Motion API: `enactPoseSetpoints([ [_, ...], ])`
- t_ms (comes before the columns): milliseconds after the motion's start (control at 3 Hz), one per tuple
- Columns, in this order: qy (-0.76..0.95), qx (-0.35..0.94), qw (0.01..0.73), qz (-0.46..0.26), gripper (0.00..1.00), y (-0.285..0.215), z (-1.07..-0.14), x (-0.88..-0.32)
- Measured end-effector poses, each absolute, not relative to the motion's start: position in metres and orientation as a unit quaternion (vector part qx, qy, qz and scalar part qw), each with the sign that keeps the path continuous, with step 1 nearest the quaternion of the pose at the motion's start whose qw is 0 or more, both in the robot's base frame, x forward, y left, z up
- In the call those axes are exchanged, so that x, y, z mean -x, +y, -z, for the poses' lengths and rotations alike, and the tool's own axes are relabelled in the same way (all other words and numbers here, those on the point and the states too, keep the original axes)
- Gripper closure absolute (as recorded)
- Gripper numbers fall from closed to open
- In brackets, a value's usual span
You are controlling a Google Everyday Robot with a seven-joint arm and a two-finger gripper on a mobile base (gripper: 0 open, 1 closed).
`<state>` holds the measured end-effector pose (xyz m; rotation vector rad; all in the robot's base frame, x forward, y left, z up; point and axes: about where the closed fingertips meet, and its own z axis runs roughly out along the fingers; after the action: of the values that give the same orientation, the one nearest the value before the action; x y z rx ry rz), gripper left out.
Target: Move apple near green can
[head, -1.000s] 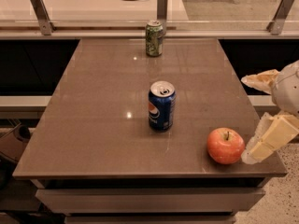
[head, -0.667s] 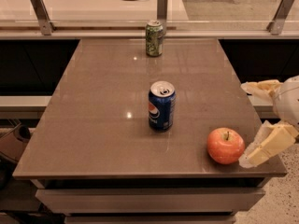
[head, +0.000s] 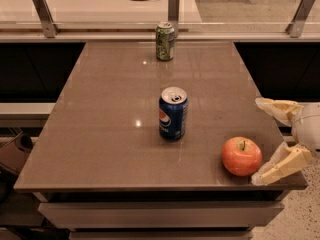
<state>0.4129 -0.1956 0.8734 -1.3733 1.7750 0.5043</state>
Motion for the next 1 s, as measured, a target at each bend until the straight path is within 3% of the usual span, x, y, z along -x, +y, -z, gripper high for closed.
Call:
enactPoseSetpoints([
  [667,0.676,0.535,0.436,-0.257,0.00,-0.186,-0.861,-0.407],
  [1000,0.671,0.532,0.440,-0.271,0.16,-0.180,-0.856,-0.403],
])
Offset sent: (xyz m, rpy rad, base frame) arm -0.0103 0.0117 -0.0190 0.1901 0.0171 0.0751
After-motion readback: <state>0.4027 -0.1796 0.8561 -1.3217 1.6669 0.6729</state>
